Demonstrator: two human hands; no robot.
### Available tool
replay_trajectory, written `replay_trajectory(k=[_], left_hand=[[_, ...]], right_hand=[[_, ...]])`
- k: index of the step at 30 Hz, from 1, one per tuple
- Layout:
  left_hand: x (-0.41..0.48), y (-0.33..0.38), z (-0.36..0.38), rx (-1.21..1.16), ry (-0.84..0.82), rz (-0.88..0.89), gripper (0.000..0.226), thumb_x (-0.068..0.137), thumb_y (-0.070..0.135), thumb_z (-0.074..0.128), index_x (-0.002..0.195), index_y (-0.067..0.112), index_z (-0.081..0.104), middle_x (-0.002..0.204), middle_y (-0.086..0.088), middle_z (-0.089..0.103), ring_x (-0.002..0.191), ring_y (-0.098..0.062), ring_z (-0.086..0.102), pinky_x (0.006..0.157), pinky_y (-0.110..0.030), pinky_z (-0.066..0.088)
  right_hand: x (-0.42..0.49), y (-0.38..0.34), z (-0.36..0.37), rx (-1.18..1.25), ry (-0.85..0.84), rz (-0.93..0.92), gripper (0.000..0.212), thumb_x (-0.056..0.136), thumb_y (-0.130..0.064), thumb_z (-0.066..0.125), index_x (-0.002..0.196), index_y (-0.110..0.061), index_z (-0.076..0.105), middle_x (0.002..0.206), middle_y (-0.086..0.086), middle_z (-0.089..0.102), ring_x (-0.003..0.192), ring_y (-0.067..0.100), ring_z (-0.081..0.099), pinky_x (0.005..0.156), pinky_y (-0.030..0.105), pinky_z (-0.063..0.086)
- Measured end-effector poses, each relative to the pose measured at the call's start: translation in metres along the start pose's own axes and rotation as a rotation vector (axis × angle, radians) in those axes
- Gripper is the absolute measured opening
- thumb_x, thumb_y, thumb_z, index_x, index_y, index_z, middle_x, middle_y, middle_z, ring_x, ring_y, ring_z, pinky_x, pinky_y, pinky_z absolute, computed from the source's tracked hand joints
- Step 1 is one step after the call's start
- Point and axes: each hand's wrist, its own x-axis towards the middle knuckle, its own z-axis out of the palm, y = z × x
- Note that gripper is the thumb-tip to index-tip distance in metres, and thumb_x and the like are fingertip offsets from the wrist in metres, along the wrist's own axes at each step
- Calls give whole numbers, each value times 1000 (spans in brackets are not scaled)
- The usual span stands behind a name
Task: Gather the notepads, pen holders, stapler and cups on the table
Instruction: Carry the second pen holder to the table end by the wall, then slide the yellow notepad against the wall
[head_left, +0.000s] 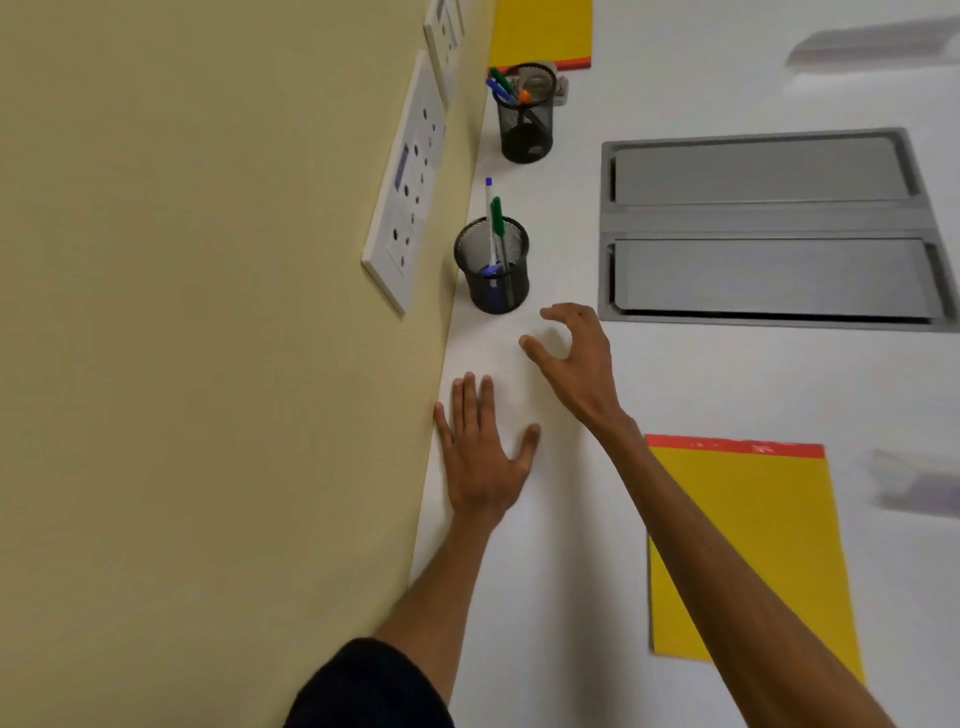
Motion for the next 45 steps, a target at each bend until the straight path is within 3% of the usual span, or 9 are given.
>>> replay_trajectory(k=[4,11,17,22,29,33,37,41,45], left_hand=[[0,-2,3,-21,11,17,83,92,67,32,156,15,17,164,-6,11,152,-19,0,122,-49,2],[-1,-8,4,-11,-14,48,69,95,54,24,156,22,17,164,-10,9,152,-23,1,121,-53,0],[-12,-3,4,26,-23,104,52,104,32,23,155,35,14,163,-15,9,151,-30,4,120,-57,2],[-55,17,0,-164,-31,42,52,97,25,28,148,29,39,159,-17,25,149,-33,16,121,-54,7],[-127,95,-24,-319,-377,95,83,81,74,15,141,29,50,159,-13,26,150,-28,14,121,-48,4],[-142,116,-31,-393,-438,17,74,89,58,56,148,19,39,161,-11,19,150,-27,9,121,-42,5],[-134,132,-39,-538,-406,-190,69,73,41,82,131,12,58,145,-9,39,140,-26,28,115,-42,26],[-123,133,2,-675,-458,-416,64,38,57,86,92,36,58,118,3,54,119,-26,49,102,-51,43],[-122,128,6,-693,-486,-456,60,46,39,89,96,29,59,121,-5,54,118,-31,49,100,-53,45]], right_hand=[[-40,14,-37,-38,74,-5,17,87,-30,67,101,-20,70,108,-4,64,106,10,57,96,36,47],[-139,51,-115,-161,178,117,13,83,-28,65,90,-18,71,93,-2,69,95,16,60,87,38,48],[-205,65,-169,-321,155,187,30,85,-40,47,96,-15,61,101,2,60,98,17,47,82,25,31],[-231,72,-191,-454,253,415,31,91,-24,61,116,-5,56,115,17,55,112,33,47,85,38,40],[-242,52,-171,-563,155,667,69,83,-43,70,131,-2,41,127,21,42,119,39,39,85,54,43],[-237,43,-165,-460,193,798,76,80,-38,75,133,-2,36,133,21,39,126,39,35,93,58,40],[-232,42,-172,-370,202,867,79,74,-36,80,133,-5,37,135,19,39,129,38,35,97,58,37],[-229,48,-183,-219,248,936,74,67,-30,85,127,-10,45,132,14,44,128,34,37,98,56,35],[-235,51,-182,-190,279,909,65,65,-27,86,115,-13,47,123,10,50,122,33,42,95,52,37]])
